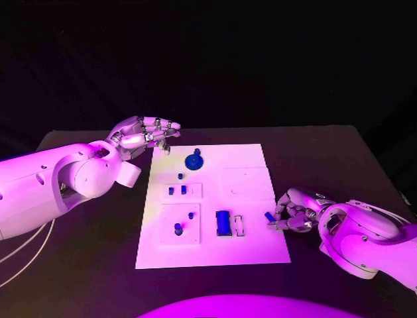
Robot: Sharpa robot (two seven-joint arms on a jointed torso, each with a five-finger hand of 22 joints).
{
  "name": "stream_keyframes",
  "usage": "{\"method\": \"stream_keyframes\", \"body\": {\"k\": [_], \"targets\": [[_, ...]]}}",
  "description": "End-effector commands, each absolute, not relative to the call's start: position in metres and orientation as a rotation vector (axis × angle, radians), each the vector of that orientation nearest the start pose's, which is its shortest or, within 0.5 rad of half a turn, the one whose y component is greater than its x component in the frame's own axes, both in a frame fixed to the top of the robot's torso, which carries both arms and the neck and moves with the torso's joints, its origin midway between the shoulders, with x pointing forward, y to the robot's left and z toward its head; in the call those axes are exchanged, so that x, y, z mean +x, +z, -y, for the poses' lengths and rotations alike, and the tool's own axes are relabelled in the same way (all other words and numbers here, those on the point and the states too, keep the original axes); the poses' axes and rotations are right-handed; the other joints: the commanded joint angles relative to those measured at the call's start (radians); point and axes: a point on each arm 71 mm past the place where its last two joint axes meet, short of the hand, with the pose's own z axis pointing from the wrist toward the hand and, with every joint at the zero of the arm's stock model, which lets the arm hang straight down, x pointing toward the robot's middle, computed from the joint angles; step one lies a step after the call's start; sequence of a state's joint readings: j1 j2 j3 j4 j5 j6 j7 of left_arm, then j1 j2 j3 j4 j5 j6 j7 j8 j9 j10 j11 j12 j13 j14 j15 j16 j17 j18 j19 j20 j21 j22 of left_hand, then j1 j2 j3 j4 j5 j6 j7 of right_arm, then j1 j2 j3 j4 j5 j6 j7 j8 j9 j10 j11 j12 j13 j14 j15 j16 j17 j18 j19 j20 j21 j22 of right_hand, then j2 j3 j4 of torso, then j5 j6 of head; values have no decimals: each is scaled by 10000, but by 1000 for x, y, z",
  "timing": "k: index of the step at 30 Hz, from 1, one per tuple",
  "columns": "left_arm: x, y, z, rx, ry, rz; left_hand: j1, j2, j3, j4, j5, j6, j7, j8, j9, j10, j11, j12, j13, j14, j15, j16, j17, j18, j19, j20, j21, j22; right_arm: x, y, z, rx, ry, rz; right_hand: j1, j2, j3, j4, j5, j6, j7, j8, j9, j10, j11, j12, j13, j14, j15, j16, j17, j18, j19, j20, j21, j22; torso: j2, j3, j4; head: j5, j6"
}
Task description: Assemble the parts on the task board
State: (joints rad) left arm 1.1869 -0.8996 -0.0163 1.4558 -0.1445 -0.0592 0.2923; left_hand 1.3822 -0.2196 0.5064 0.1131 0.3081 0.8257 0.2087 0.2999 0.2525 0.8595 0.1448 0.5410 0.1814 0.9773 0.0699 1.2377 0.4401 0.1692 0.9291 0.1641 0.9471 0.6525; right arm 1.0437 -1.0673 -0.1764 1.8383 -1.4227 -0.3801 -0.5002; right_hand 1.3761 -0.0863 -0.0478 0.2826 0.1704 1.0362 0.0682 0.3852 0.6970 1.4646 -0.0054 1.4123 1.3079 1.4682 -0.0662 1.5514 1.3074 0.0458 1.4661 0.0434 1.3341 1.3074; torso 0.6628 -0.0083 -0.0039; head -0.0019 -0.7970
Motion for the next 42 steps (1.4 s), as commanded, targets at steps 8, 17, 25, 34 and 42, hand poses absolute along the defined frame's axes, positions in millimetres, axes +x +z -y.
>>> {"method": "stream_keyframes", "body": {"k": [8,17,25,34,42], "targets": [[493,-183,-240,-9779,-16057,-16270,-36,42,3,31,39,-86,-4,18,8,-67,-12,57,-16,-66,11,5,-11,155,-76,17,-43,-15,363,-286,231,797,3364,-20671,1206,-72,1587,-19,69,119,-154,-215,-1404,367,-153,-35,1680,926,-147,17,2139,-33,409,-142,23,2041,-4,1,8,-15,65],[492,-183,-241,-9792,-16019,-16277,-3,73,24,23,44,-84,-6,23,10,-70,-15,63,-17,-71,8,10,-13,158,-71,15,-49,-19,360,-280,226,1997,3987,-20696,972,-618,3602,-142,48,177,-179,-233,-1357,383,-173,-43,1698,928,-168,17,2148,-39,431,-168,24,2071,-3,1,-14,65,90],[492,-183,-240,-9790,-16016,-16267,-3,73,24,23,44,-84,-6,23,10,-70,-15,63,-17,-71,8,10,-13,158,-71,15,-49,-19,358,-266,209,3057,5245,-20979,153,-823,4805,-429,14,87,-166,-130,-1169,407,-167,-39,1714,926,-166,11,2135,-34,432,-162,-23,2066,-3,2,-17,30,83],[492,-183,-239,-9778,-16056,-16270,17,94,38,21,44,-83,-5,27,11,-74,-14,69,-18,-76,6,16,-16,158,-65,14,-54,-23,357,-268,190,3768,5811,-21476,-853,-761,5361,-427,-11,15,-136,-45,-1016,433,-140,-16,1736,926,-140,8,2130,-28,431,-147,-62,2060,-6,6,-12,8,36],[493,-183,-239,-9788,-16050,-16278,17,94,38,21,44,-83,-5,27,11,-74,-14,69,-18,-76,6,16,-16,158,-65,14,-54,-23,358,-272,180,4129,5818,-21715,-1375,-876,5440,-427,-33,7,-125,10,-941,444,-129,2,1750,928,-132,11,2137,-25,430,-140,-85,2055,0,14,-24,27,7]]}}
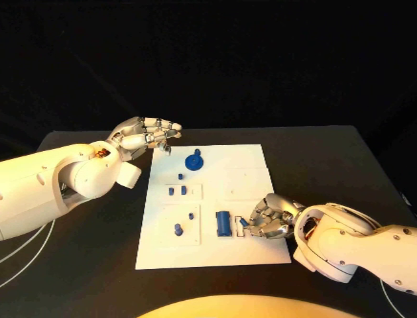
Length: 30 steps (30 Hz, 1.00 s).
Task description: Assemble the parts on the task board
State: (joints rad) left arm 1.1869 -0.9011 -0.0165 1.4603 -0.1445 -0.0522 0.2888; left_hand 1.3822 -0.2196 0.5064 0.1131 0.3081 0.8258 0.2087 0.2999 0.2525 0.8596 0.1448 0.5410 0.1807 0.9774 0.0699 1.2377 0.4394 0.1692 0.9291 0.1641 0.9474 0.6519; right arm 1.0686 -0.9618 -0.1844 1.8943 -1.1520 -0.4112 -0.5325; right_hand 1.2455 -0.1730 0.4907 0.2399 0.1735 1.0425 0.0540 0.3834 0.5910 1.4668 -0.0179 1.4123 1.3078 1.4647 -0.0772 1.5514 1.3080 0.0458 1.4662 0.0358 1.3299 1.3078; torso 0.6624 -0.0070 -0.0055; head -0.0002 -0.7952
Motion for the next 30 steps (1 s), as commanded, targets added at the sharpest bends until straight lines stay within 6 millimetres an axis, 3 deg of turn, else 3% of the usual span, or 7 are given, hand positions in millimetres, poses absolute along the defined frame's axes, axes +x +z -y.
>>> {"method": "stream_keyframes", "body": {"k": [1,13,22,30], "targets": [[493,-183,-239,-9787,-16053,-16281,16,94,37,22,44,-84,-5,27,11,-75,-14,69,-12,-77,7,16,-9,158,-65,14,-57,-17,358,-273,179,4132,5828,-21785,-181,-34,57,14,-68,-55,20,36,130,423,-1,1,1751,964,-19,12,2134,-27,433,-63,-32,2054,0,2,-4,3,-12],[493,-183,-238,-9792,-16051,-16304,16,94,37,22,44,-84,-5,27,11,-75,-14,69,-12,-77,7,16,-9,158,-65,14,-57,-17,357,-276,169,4226,5978,-21987,-977,-187,-34,220,-79,-38,46,65,184,434,24,15,1766,965,2,14,2139,-29,439,-45,-30,2056,4,1,5,26,-69],[493,-184,-238,-9799,-16049,-16338,16,94,37,22,44,-84,-5,27,11,-75,-14,69,-12,-77,7,16,-9,158,-65,14,-57,-17,359,-278,171,4141,5837,-22049,-1357,-127,-58,377,-70,-22,50,71,203,433,31,5,1763,964,8,12,2132,-29,444,-38,-26,2057,0,-14,3,67,-113],[493,-184,-238,-9799,-16057,-16361,-2,113,35,49,40,-87,0,31,12,-87,-9,75,-15,-84,12,26,-13,156,-58,15,-67,-24,359,-276,168,3861,5959,-21855,-1475,-101,-64,421,-74,-19,54,72,208,430,34,-6,1758,963,9,11,2131,-34,451,-37,-1,2063,3,-8,6,73,-81]]}}
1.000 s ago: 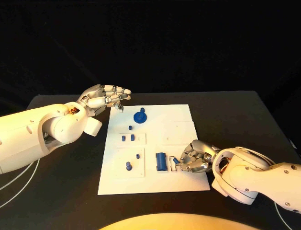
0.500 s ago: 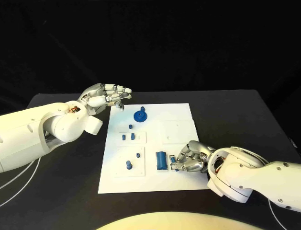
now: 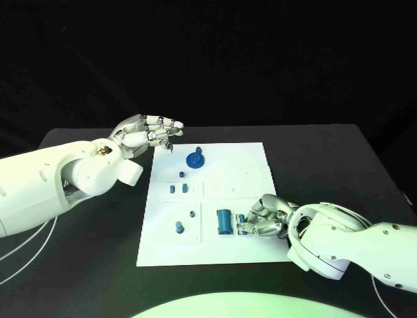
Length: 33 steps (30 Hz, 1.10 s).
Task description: Assemble the parts on the task board
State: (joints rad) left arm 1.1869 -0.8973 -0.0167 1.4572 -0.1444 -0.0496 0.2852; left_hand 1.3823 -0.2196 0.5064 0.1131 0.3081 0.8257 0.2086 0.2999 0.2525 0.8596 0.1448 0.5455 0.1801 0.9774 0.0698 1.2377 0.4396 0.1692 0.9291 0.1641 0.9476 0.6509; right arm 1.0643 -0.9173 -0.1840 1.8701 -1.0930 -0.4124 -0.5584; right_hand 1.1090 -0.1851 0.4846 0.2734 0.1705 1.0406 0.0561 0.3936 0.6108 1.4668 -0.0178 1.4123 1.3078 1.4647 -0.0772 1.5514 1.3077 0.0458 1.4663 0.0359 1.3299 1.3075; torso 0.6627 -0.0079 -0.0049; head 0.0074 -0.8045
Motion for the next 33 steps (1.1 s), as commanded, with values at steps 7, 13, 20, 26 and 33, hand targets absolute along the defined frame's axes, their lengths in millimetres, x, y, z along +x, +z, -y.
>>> {"method": "stream_keyframes", "body": {"k": [7,13,20,26,33], "targets": [[493,-184,-239,-9820,-16017,-16365,-10,112,31,58,39,-89,2,31,12,-92,-7,30,-10,-86,13,29,-16,155,-57,17,-73,-17,360,-275,166,3709,6173,-21684,-695,-188,-335,148,-62,7,46,-33,27,431,48,-8,1761,964,23,11,2138,-30,446,-23,-28,2061,-2,1,3,5,19],[493,-184,-239,-9840,-15986,-16393,-10,112,31,58,39,-89,2,31,12,-92,-7,30,-10,-86,13,29,-16,155,-57,17,-73,-17,359,-274,165,3648,6240,-21662,-938,-342,-764,135,-109,13,31,-9,67,428,36,-19,1759,964,13,12,2140,-29,445,-32,-37,2060,-3,1,-6,18,10],[494,-185,-240,-9862,-15948,-16404,-17,111,27,67,39,-96,5,29,11,-101,-4,31,-13,-90,16,32,-19,155,-55,18,-78,-21,359,-274,166,3637,6245,-21617,-1042,-351,-955,151,-109,8,24,-5,81,431,31,-11,1765,964,8,12,2140,-28,444,-36,-42,2059,-1,3,-3,22,8],[494,-185,-240,-9867,-15939,-16410,-17,111,27,67,39,-96,5,29,11,-101,-4,31,-13,-90,16,32,-19,155,-55,18,-78,-21,360,-274,170,3546,6161,-21616,-328,-238,-987,-234,-71,-32,17,-7,112,433,20,-7,1772,961,-4,7,2127,-26,440,-49,-60,2056,-5,0,-4,21,9],[494,-185,-241,-9878,-15916,-16406,-17,111,27,67,39,-96,5,29,11,-101,-4,31,-13,-90,16,32,-19,155,-55,18,-78,-21,359,-274,173,3353,6253,-21696,202,-335,-1030,-537,-69,-49,17,-35,109,431,19,-8,1777,961,-2,8,2132,-28,442,-47,-52,2059,-2,8,-4,40,10]]}}
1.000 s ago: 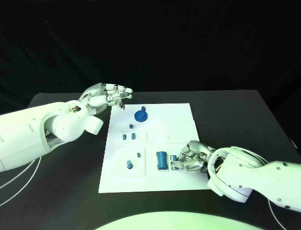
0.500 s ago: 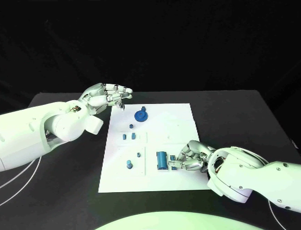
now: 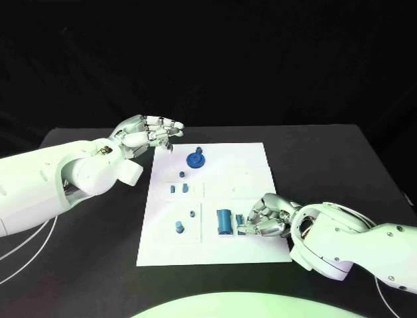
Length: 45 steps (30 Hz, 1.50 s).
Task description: Assemble the parts on the task board
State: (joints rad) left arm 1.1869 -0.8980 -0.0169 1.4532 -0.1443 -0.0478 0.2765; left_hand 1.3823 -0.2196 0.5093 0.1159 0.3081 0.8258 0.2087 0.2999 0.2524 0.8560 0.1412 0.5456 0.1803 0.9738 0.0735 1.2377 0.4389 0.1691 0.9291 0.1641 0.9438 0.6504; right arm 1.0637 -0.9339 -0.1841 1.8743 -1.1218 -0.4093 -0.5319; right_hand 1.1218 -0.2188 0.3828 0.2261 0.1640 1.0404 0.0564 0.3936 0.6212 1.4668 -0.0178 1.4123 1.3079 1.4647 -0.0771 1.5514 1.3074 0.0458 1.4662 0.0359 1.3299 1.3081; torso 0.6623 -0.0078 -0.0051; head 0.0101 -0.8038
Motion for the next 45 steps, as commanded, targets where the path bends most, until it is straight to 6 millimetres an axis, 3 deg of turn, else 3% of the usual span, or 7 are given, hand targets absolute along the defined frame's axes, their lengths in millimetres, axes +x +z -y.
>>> {"method": "stream_keyframes", "body": {"k": [1,17,45], "targets": [[494,-185,-241,-9880,-15911,-16405,-17,111,-1,39,39,-96,5,29,12,-65,32,29,-15,-53,-21,32,-11,155,-55,17,-40,-16,358,-274,173,3349,6271,-21692,63,-14,-33,-56,-8,-46,21,-37,4,434,22,0,1781,963,-1,11,2143,-31,445,-47,-42,2056,1,5,-3,14,5],[494,-185,-241,-9894,-15878,-16415,4,135,14,40,45,-105,5,30,12,-86,33,30,-19,-60,-20,40,-16,156,-48,18,-49,-22,358,-275,178,3266,6229,-21887,-64,6,-163,91,-11,-19,35,-48,-7,438,38,7,1787,967,12,18,2161,-35,451,-39,-21,2061,7,-1,0,32,-3],[494,-185,-241,-9875,-15897,-16403,33,170,36,37,46,-106,4,34,13,-93,32,37,-21,-64,-22,45,-20,157,-42,17,-53,-25,367,-276,176,3327,6196,-21246,349,148,-80,-63,17,17,-6,-62,-17,443,2,13,1793,971,-10,26,2183,-36,456,-48,-5,2066,-12,2,-17,23,-9]]}}
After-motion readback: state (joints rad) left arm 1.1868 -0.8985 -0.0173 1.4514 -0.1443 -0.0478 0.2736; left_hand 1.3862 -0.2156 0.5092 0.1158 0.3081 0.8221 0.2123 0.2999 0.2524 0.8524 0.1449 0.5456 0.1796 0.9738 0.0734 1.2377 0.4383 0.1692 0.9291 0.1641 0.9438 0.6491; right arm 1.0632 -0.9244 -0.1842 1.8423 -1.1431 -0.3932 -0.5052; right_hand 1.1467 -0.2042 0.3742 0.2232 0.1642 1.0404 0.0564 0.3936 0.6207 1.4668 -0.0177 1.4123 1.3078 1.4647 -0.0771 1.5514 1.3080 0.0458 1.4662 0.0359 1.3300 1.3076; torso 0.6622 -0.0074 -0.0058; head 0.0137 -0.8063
